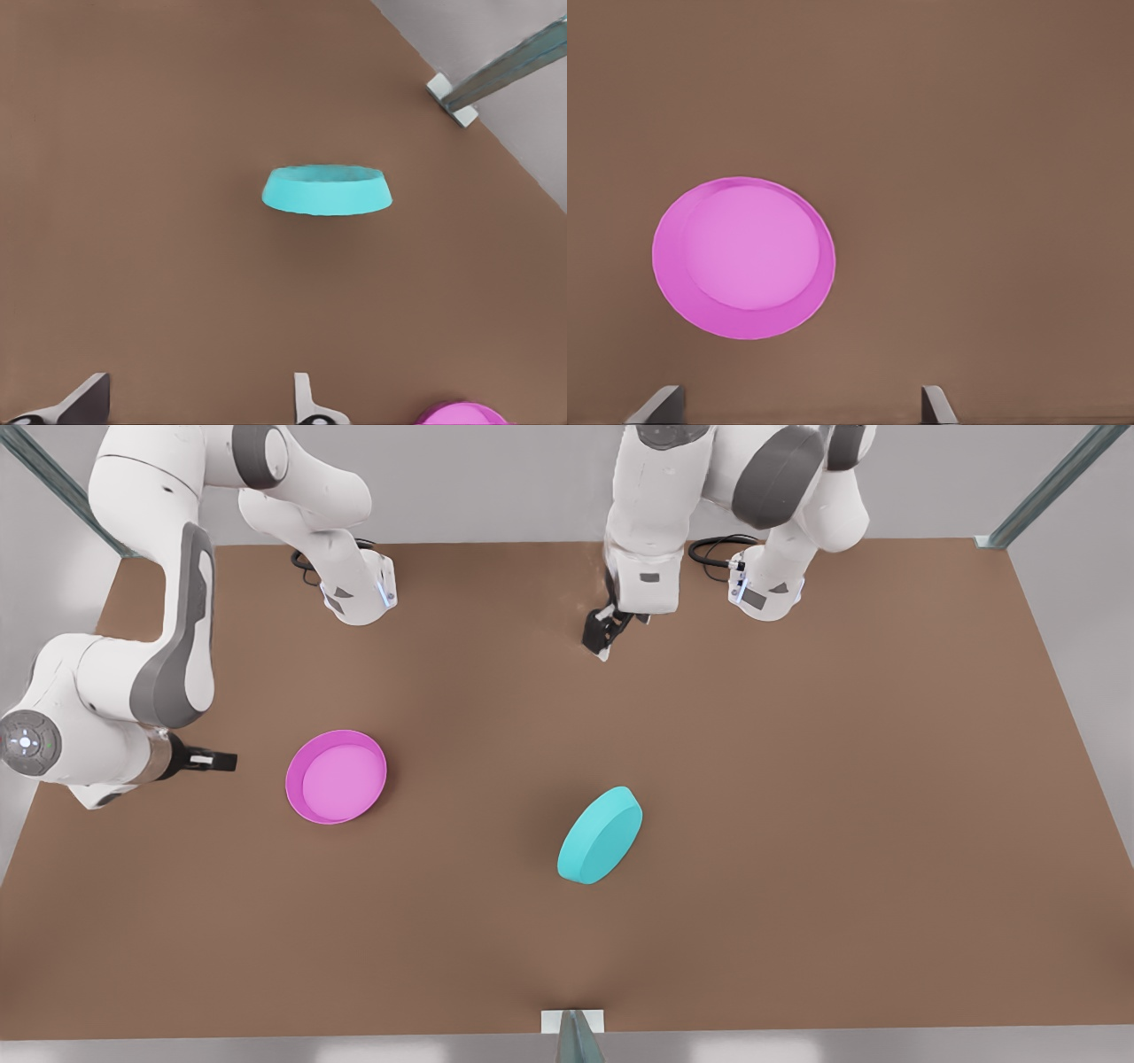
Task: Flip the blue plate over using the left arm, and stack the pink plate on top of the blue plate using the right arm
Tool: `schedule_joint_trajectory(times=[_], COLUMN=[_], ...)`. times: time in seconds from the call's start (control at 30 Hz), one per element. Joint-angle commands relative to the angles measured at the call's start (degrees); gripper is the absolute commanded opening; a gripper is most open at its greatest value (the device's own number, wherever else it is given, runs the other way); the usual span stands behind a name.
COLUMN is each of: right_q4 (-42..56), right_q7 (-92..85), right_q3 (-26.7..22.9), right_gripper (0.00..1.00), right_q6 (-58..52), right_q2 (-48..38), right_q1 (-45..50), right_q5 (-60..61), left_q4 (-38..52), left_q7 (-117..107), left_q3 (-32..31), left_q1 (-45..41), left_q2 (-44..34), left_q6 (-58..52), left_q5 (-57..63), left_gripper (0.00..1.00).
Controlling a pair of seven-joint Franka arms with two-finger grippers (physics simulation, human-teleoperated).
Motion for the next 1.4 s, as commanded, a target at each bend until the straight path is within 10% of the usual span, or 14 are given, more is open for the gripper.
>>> schedule_joint_trajectory(times=[0.0,0.2,0.3,0.37,1.17,1.27,1.37], right_q4=[-6.8,-29.0,-36.0,-36.9,-38.7,-37.9,-37.2], right_q7=[-5.1,-11.3,-14.4,-15.0,-19.0,-19.0,-19.0], right_q3=[-0.9,-3.1,-4.6,-4.6,-2.9,-2.1,-2.1], right_gripper=[1.0,1.0,1.0,1.0,1.0,0.53,0.33], right_q6=[15.3,39.2,46.4,48.3,41.9,40.4,39.5], right_q2=[-1.0,-4.0,-2.9,-0.2,7.9,8.2,8.4], right_q1=[-1.0,-2.0,-2.6,-2.6,-0.7,-0.7,-0.8], right_q5=[4.3,11.6,16.1,16.3,18.3,18.3,18.3], left_q4=[-0.3,-11.3,-30.8,-37.1,-28.1,-28.1,-28.1], left_q7=[45.5,78.4,71.8,73.0,80.8,80.2,79.5], left_q3=[4.4,6.7,-42.0,-46.1,-42.7,-42.7,-42.7], left_q1=[10.0,25.4,61.4,63.1,62.6,62.1,60.9], left_q2=[-0.7,2.1,-11.3,-13.8,-9.9,-10.0,-9.9], left_q6=[-20.9,-8.6,8.4,16.6,5.1,5.4,5.6], left_q5=[-6.5,-1.0,14.8,20.1,15.6,15.8,16.3], left_gripper=[1.0,1.0,1.0,1.0,1.0,1.0,1.0])
